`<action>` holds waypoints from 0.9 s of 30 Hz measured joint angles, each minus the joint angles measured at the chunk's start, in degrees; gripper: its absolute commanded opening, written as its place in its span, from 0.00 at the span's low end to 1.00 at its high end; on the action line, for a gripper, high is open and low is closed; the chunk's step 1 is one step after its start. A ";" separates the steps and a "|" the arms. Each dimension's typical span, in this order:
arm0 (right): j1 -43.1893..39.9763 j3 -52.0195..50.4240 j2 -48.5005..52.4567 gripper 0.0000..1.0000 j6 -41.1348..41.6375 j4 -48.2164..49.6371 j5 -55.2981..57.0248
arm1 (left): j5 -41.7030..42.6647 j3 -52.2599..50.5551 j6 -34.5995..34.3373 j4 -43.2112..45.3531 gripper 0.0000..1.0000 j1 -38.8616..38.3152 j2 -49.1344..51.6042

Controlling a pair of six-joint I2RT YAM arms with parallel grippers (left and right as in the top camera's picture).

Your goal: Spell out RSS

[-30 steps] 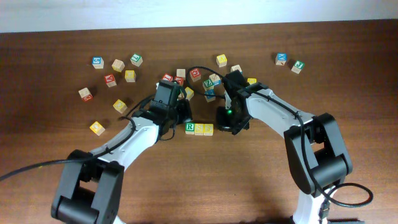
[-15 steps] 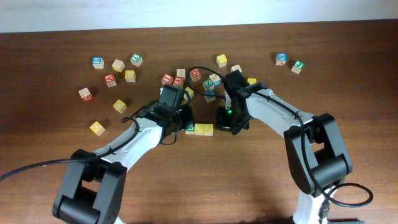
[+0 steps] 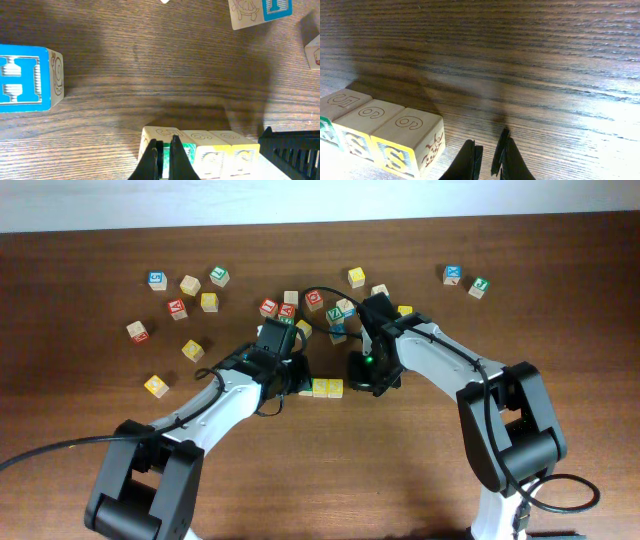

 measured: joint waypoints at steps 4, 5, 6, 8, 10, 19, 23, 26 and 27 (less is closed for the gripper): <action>0.00 0.00 0.00 0.07 0.00 0.00 -0.02 | 0.02 0.00 0.00 -0.35 0.00 0.00 0.00; 0.00 0.00 0.00 0.07 -0.02 0.02 0.00 | 0.02 0.02 0.00 -0.57 0.00 0.00 0.00; 0.00 0.00 0.00 0.07 0.02 0.02 -0.02 | 0.02 0.11 0.00 -0.70 0.00 0.00 0.00; 0.00 0.00 0.00 0.07 -0.02 0.02 0.00 | 0.02 0.13 0.00 -0.81 0.00 0.00 0.00; 0.00 0.00 0.00 0.07 -0.02 0.00 -0.02 | 0.02 0.13 0.00 -0.81 0.00 0.00 0.00; 0.00 0.00 0.00 0.07 -0.04 0.02 0.00 | 0.02 0.15 2.29 -0.81 0.00 0.00 0.00; 0.00 0.00 0.00 0.07 -0.02 0.00 -0.02 | 0.02 0.37 2.34 -1.11 0.00 0.00 0.00; 0.00 0.00 0.00 0.07 -0.02 0.00 0.00 | 0.07 1.86 2.43 -2.14 0.00 0.00 0.02; 0.00 0.00 0.00 0.07 -0.02 0.00 0.00 | 0.09 2.97 2.73 -2.38 0.00 0.00 0.02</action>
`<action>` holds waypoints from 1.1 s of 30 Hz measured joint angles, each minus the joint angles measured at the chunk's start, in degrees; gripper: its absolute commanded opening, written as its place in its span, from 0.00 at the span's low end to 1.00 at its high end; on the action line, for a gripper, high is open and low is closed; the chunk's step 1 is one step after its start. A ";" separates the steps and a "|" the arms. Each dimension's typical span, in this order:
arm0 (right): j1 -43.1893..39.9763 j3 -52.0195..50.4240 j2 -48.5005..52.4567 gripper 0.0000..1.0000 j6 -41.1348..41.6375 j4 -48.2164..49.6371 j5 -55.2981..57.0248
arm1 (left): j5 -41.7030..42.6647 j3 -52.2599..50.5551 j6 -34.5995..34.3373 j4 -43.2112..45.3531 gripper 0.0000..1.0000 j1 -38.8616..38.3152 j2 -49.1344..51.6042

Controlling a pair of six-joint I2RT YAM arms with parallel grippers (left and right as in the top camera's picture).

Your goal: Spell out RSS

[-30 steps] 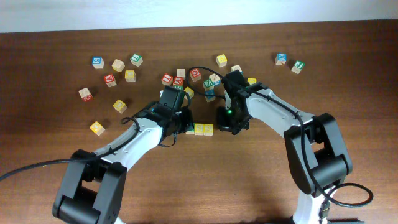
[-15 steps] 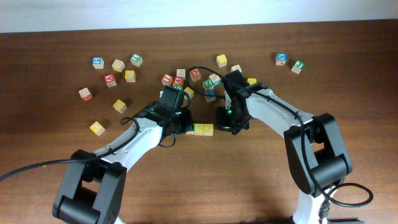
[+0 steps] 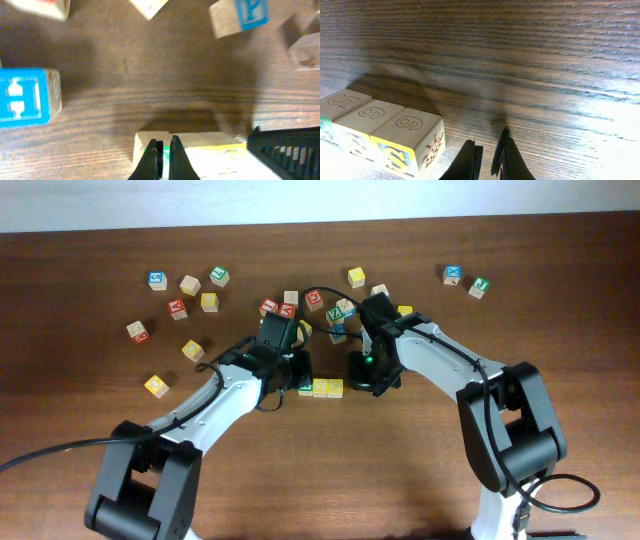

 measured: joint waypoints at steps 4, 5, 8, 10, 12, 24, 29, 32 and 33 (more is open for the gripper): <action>0.00 -0.02 0.00 0.07 -0.02 0.07 0.26 | -0.46 1.01 0.70 0.04 0.00 0.00 0.00; 0.00 -0.26 0.00 0.07 0.00 0.57 0.50 | -2.16 1.03 0.87 0.22 0.00 0.00 0.00; 0.00 -1.05 -0.09 0.07 0.96 2.25 0.39 | -4.81 1.05 0.92 2.54 0.00 0.00 0.00; 0.00 -1.09 -0.11 0.07 1.38 2.38 0.39 | -5.27 1.07 0.90 3.23 0.00 -0.37 0.81; 0.00 -1.09 -0.11 0.07 1.53 2.40 0.39 | -5.22 1.16 0.92 4.85 0.00 -1.86 4.09; 0.00 -1.09 -0.11 0.07 1.53 2.40 0.39 | -4.66 1.22 0.92 4.15 0.00 -2.67 5.07; 0.00 -1.09 -0.11 0.07 1.55 2.40 0.39 | -4.57 1.22 0.92 4.17 0.00 -2.67 5.07; 0.00 -1.09 -0.11 0.07 1.55 2.40 0.37 | -4.57 2.43 0.92 2.80 0.00 -2.64 5.07; 0.00 -1.09 -0.11 0.07 1.55 2.40 0.37 | -4.55 3.58 0.92 1.81 0.00 -2.38 5.07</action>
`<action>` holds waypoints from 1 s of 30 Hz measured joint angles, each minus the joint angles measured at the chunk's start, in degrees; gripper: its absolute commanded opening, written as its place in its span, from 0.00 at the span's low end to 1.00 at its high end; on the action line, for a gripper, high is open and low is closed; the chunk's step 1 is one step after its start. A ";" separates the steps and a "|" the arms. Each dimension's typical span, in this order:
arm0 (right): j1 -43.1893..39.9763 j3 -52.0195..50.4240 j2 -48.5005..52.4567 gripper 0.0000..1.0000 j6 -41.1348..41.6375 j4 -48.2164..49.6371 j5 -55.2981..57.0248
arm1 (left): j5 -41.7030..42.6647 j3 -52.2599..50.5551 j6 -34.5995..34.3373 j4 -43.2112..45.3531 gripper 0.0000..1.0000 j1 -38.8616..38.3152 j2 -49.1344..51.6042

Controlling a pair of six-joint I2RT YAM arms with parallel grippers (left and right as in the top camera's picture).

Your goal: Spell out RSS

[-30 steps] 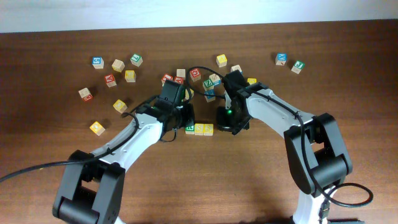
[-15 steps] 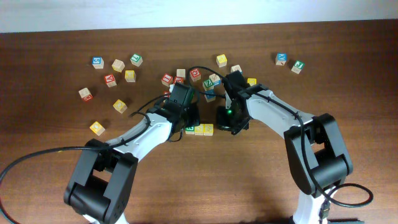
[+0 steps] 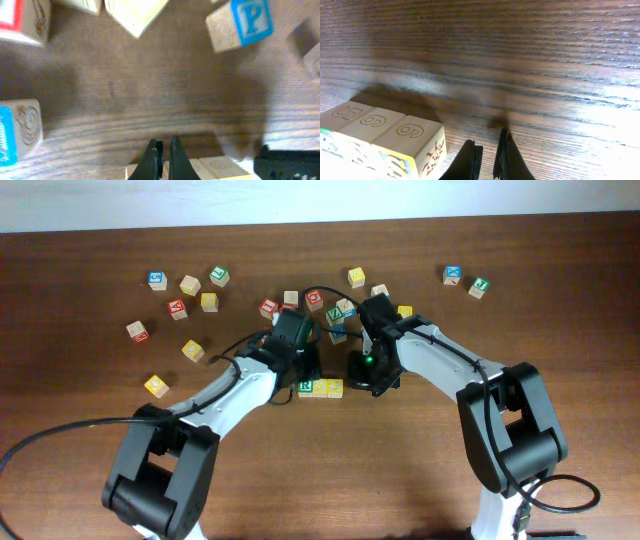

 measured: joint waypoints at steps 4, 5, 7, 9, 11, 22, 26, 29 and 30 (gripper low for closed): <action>0.00 0.00 0.00 0.07 -0.02 0.02 -0.20 | 0.22 2.99 0.09 -8.26 0.00 5.88 -3.50; 0.00 -0.04 0.00 0.07 0.02 0.20 -0.52 | 0.20 3.26 0.15 -11.76 0.00 8.48 -4.81; 0.00 -0.15 0.00 0.07 0.00 0.90 -1.11 | 0.37 3.04 0.15 -15.56 0.00 11.58 -5.05; 0.00 -0.22 0.00 0.07 0.22 1.11 -1.42 | 0.92 1.25 0.09 -15.47 0.00 11.39 -5.05; 0.31 -0.22 0.00 0.07 0.44 1.36 -1.51 | 1.36 -1.57 -1.18 -13.20 0.00 10.29 -4.96; 2.54 -0.81 0.13 0.07 1.70 5.53 -2.69 | 7.30 -3.28 -2.89 -7.67 0.00 5.49 -0.81; 2.58 -0.81 0.13 0.07 1.68 5.62 -2.54 | 7.26 -3.28 -2.91 -7.67 0.00 5.49 -0.81; 2.60 -0.81 0.13 0.07 1.68 5.53 -2.56 | 6.62 -3.28 -2.91 -7.63 0.00 5.42 -0.81; 2.62 -0.81 0.13 0.08 1.68 5.29 -2.58 | 6.38 -3.28 -2.91 -7.63 0.00 5.38 -0.81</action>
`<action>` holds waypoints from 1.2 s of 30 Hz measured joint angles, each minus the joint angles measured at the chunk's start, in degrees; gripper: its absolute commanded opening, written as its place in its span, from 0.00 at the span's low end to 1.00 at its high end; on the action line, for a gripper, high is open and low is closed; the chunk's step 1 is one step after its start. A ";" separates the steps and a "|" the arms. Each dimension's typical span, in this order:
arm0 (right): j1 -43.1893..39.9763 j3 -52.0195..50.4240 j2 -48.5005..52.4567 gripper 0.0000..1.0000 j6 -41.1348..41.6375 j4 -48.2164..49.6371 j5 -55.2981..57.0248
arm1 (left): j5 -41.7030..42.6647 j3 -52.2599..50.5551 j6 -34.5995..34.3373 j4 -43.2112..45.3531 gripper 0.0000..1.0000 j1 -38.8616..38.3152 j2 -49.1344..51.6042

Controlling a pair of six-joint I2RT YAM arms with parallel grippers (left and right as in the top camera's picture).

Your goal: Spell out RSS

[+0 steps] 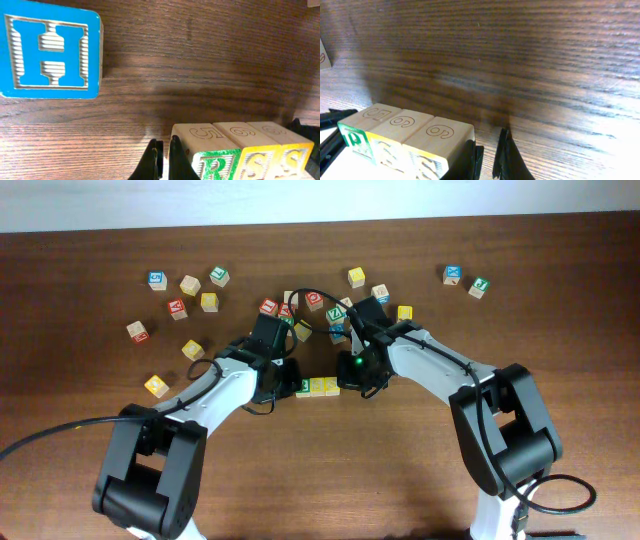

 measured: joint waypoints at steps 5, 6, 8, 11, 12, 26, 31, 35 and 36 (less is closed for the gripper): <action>0.57 0.31 -0.02 0.11 0.00 -2.10 0.74 | -4.09 0.00 -0.17 -0.52 0.00 -0.31 0.00; 0.61 0.35 -0.02 0.11 0.00 -2.14 0.87 | -4.90 0.00 -0.17 -0.63 0.00 -0.24 0.00; 0.61 0.85 -0.02 0.13 0.00 -4.02 1.75 | -5.44 0.02 -0.17 -0.79 0.00 -0.24 0.00; 0.59 3.26 0.31 0.16 0.00 -10.45 5.70 | -9.27 0.02 -0.15 -3.10 0.00 -0.24 -1.14; 0.59 4.87 0.52 0.18 -0.04 -12.74 7.17 | -10.29 0.02 -0.02 -3.85 0.00 -0.13 -2.40; 2.43 14.67 -38.12 0.98 -3.67 -48.28 16.00 | -13.05 0.28 0.48 -17.53 0.99 15.32 -27.76; 13.25 10.51 -50.71 0.98 3.21 -49.31 19.41 | -13.05 0.31 0.48 -18.99 0.99 15.58 -27.76; 14.49 10.12 -51.71 0.98 5.60 -49.31 20.39 | -13.05 0.31 0.48 -18.99 0.99 15.58 -27.76; 14.49 10.12 -51.39 0.98 5.77 -49.29 20.28 | -13.05 0.31 0.48 -18.99 0.99 15.58 -27.76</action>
